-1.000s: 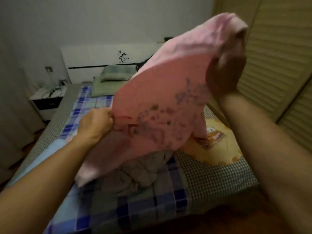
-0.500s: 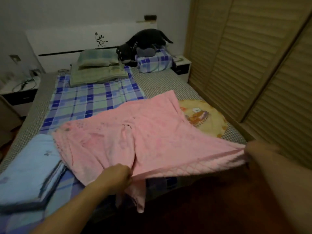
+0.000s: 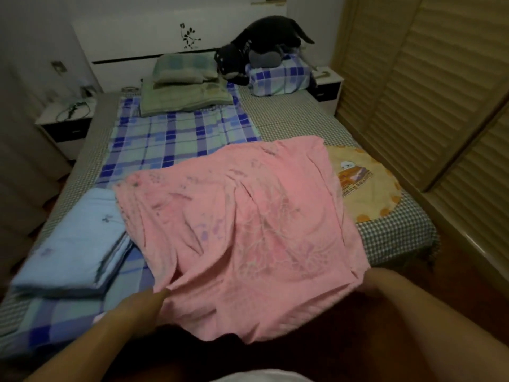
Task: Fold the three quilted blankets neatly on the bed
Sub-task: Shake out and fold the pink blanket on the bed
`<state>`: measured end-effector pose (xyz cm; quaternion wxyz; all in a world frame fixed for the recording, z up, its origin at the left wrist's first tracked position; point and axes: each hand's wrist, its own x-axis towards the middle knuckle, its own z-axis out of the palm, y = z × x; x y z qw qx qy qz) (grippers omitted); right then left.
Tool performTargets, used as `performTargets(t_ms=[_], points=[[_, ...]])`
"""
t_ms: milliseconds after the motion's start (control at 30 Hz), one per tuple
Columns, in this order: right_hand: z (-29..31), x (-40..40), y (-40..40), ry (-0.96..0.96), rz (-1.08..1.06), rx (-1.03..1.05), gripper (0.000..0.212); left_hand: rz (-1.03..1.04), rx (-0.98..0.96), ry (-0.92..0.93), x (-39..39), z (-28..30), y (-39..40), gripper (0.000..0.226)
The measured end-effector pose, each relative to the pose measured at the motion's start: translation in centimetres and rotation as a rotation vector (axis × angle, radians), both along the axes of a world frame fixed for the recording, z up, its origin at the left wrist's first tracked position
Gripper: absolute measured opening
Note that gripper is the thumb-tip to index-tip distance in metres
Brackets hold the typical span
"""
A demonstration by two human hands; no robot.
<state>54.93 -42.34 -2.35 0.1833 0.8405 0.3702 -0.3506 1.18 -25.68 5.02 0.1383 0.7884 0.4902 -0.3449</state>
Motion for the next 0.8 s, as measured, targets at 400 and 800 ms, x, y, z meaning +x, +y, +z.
performTargets(t_ms=[400,800], points=[[2.5,-8.1,1.5,-0.419,0.579,0.728,0.027,0.359,0.555,0.124,-9.4,1.5,-0.6,0.021],[-3.2,-13.1,-7.8,-0.098,0.174,-0.189,0.044,1.148,0.558,-0.614,-6.4,-3.9,-4.4,0.046]])
